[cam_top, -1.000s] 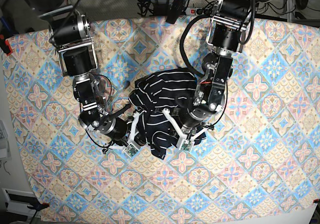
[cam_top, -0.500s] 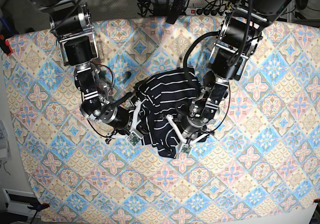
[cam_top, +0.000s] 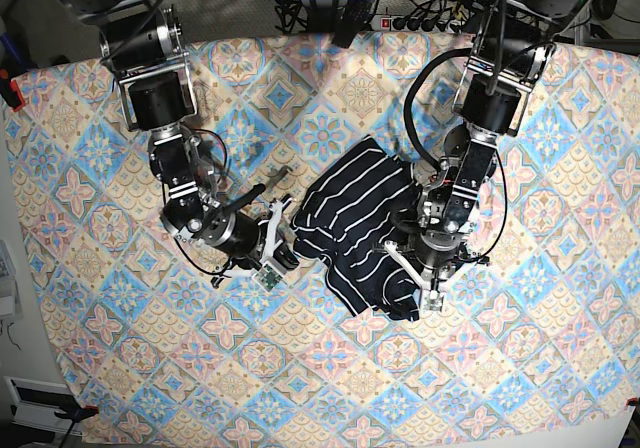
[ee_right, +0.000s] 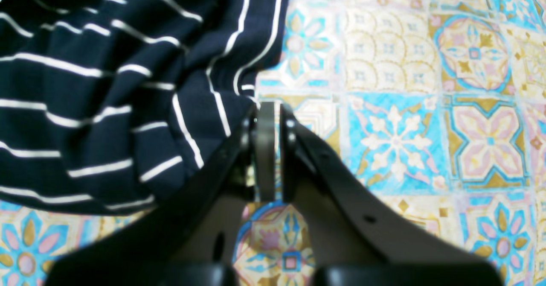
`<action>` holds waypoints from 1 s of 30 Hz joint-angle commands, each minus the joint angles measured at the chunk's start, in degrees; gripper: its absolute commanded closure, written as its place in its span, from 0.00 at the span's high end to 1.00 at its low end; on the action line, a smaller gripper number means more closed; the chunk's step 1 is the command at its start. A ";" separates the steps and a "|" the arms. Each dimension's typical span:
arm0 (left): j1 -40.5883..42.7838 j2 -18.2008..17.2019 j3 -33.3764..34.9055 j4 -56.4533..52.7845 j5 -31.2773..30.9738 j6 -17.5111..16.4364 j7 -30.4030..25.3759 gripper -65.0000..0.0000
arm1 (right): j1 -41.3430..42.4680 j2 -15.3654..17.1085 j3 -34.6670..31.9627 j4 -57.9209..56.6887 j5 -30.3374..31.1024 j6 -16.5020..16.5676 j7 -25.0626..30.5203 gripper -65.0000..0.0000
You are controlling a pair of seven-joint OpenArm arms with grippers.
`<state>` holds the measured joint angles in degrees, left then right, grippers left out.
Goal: Fold the T-shirt properly
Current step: 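Release the left gripper and raise it away from the shirt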
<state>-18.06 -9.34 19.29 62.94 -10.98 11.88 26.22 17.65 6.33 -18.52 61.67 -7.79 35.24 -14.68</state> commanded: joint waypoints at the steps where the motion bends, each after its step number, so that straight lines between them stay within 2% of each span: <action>1: -0.62 -0.63 -2.19 2.60 0.48 1.44 -1.38 0.00 | 1.47 -0.04 0.11 2.20 1.07 -0.30 1.89 0.04; 5: 3.87 -0.37 -9.05 10.87 0.48 1.79 -1.38 0.00 | -0.20 -0.31 -0.86 5.45 1.15 -0.21 1.80 0.04; 9: 7.12 -0.63 -9.84 14.21 0.57 1.79 -1.29 0.00 | -0.90 -0.31 -7.10 8.26 1.33 -0.21 1.53 0.04; 12: 10.11 -0.81 -10.54 18.07 0.48 1.88 -1.29 0.00 | -2.31 -0.31 -11.06 11.78 1.33 -0.21 -1.63 0.04; 16: 15.91 -0.63 -15.55 24.93 0.13 1.88 -1.29 0.00 | -2.57 -2.77 -14.75 13.80 1.33 -0.12 -3.30 0.04; 18: 18.72 -0.55 -17.05 27.83 0.04 1.88 -1.29 0.00 | -2.22 -5.14 -15.10 13.28 1.42 -0.12 -3.65 0.04; 25: 26.20 -0.55 -19.95 34.69 0.04 1.79 -1.29 0.00 | 0.59 -11.56 -15.45 2.99 1.33 -0.12 -3.04 0.04; 28: 28.31 -0.63 -20.21 36.10 0.04 1.79 -1.29 0.00 | 3.05 -13.58 -16.25 -4.22 1.33 -0.12 0.39 0.04; 30: 29.45 -0.63 -20.30 36.27 -0.05 1.79 -1.29 0.00 | 4.46 -13.58 -16.07 -9.14 1.33 -0.12 3.20 0.04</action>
<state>11.64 -9.65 -0.84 98.00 -11.22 13.65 26.37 21.06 -7.35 -34.76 51.70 -6.87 35.16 -12.08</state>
